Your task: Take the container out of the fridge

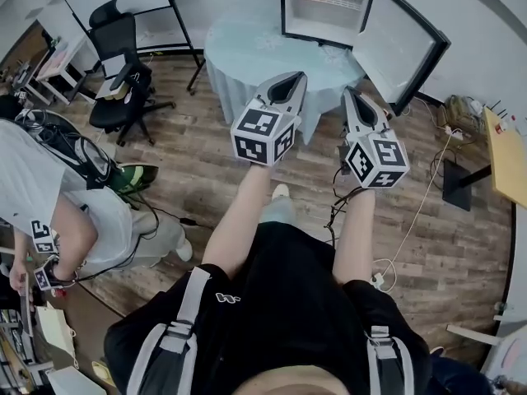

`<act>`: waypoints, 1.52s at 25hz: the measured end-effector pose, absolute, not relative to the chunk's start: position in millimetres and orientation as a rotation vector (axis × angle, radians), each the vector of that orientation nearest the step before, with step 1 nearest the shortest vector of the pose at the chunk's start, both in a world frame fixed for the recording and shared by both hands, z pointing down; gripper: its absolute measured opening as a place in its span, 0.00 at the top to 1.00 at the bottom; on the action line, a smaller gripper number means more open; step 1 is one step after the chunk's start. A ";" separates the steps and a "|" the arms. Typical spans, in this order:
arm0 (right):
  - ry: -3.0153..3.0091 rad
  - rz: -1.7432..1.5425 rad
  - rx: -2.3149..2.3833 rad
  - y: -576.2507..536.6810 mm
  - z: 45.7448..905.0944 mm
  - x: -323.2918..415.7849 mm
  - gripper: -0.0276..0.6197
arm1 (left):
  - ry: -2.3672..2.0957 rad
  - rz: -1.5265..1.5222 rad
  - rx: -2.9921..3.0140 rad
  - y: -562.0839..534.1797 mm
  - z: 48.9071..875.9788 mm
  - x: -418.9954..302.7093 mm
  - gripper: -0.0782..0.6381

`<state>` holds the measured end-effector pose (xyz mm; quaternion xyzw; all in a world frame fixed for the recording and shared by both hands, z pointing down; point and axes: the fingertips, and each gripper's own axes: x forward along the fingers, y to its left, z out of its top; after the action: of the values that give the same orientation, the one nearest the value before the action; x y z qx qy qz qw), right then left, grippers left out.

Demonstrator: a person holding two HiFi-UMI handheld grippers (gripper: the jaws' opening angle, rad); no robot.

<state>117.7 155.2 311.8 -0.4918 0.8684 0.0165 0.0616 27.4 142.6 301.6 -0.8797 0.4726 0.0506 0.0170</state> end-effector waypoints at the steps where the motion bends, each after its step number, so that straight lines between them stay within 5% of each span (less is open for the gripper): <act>1: 2.631 0.060 -1.481 151.8 310.5 115.3 0.95 | 1.470 0.161 -2.727 139.3 300.0 25.0 0.89; 13: 2.600 0.184 -1.494 44.6 288.3 110.2 0.95 | 1.420 0.229 -2.693 22.6 276.7 4.0 0.89; 38: 2.667 0.087 -1.755 -372.6 333.1 71.9 0.95 | 1.402 0.221 -2.961 -421.0 333.8 -26.8 0.89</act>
<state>71.9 -372.6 333.1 -0.5494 0.8347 0.0272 -0.0261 -26.8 -421.0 333.8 -0.8995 0.4259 0.0672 -0.0708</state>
